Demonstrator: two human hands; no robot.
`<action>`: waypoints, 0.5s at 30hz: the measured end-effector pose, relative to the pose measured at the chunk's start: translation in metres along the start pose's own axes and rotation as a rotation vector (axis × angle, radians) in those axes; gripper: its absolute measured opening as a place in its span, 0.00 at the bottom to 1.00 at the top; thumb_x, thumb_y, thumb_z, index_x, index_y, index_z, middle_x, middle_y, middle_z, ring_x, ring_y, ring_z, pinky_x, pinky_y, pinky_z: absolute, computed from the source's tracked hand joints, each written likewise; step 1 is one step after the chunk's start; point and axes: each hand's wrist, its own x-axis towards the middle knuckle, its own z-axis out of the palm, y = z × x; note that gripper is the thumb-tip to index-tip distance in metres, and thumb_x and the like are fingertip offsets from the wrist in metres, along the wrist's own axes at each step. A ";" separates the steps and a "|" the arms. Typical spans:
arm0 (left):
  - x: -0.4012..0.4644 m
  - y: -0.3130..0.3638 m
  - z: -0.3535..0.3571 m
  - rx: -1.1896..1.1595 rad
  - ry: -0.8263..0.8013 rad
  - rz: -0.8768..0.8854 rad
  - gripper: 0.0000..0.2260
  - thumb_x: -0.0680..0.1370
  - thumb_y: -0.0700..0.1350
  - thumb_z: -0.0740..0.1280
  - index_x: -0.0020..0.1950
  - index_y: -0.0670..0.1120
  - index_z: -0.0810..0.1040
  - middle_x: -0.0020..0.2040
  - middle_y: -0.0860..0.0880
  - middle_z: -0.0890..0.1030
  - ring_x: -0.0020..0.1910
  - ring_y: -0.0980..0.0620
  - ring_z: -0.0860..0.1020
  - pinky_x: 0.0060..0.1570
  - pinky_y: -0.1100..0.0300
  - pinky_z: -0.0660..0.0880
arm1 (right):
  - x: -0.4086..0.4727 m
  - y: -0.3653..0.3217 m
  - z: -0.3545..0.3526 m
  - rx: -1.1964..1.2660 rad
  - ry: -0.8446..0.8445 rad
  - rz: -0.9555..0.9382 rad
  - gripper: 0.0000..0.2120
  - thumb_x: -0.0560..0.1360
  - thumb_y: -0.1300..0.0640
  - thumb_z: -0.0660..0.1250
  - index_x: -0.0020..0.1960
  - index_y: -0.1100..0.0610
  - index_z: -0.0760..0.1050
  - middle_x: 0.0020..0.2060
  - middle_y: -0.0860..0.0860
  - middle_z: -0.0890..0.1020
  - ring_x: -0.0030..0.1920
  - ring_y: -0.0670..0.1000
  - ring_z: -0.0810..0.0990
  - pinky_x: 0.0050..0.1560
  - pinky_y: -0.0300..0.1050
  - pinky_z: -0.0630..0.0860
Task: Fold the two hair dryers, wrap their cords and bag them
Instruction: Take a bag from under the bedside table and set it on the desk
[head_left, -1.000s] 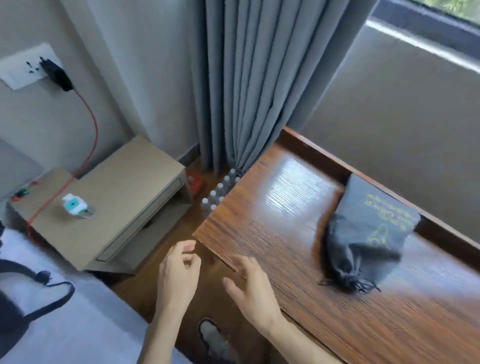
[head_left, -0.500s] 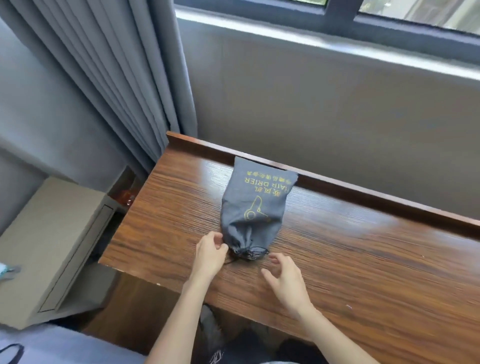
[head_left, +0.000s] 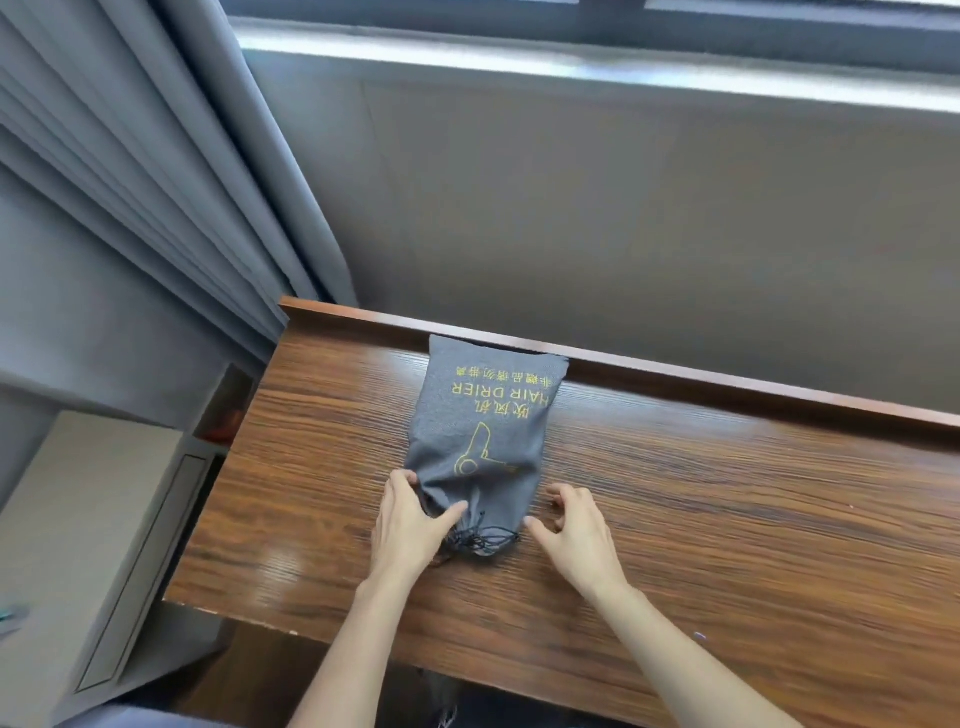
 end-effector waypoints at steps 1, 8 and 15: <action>0.003 0.000 -0.003 0.011 0.004 0.030 0.33 0.67 0.55 0.77 0.64 0.46 0.64 0.64 0.46 0.73 0.64 0.44 0.73 0.55 0.54 0.70 | 0.006 -0.004 0.000 -0.013 -0.001 -0.012 0.27 0.72 0.42 0.68 0.67 0.51 0.67 0.59 0.50 0.73 0.55 0.53 0.79 0.55 0.50 0.75; 0.053 0.008 -0.024 -0.137 -0.105 0.137 0.58 0.60 0.55 0.81 0.78 0.51 0.46 0.73 0.48 0.68 0.71 0.48 0.69 0.67 0.58 0.66 | 0.056 -0.035 -0.014 0.116 -0.063 -0.076 0.40 0.64 0.44 0.72 0.71 0.49 0.60 0.64 0.50 0.73 0.60 0.54 0.77 0.60 0.53 0.74; 0.079 0.015 -0.017 -0.338 -0.210 0.095 0.54 0.54 0.58 0.82 0.75 0.52 0.59 0.67 0.55 0.73 0.66 0.57 0.72 0.69 0.57 0.67 | 0.086 -0.043 -0.017 0.415 -0.170 -0.105 0.45 0.59 0.51 0.75 0.71 0.49 0.58 0.64 0.45 0.74 0.63 0.48 0.77 0.64 0.55 0.74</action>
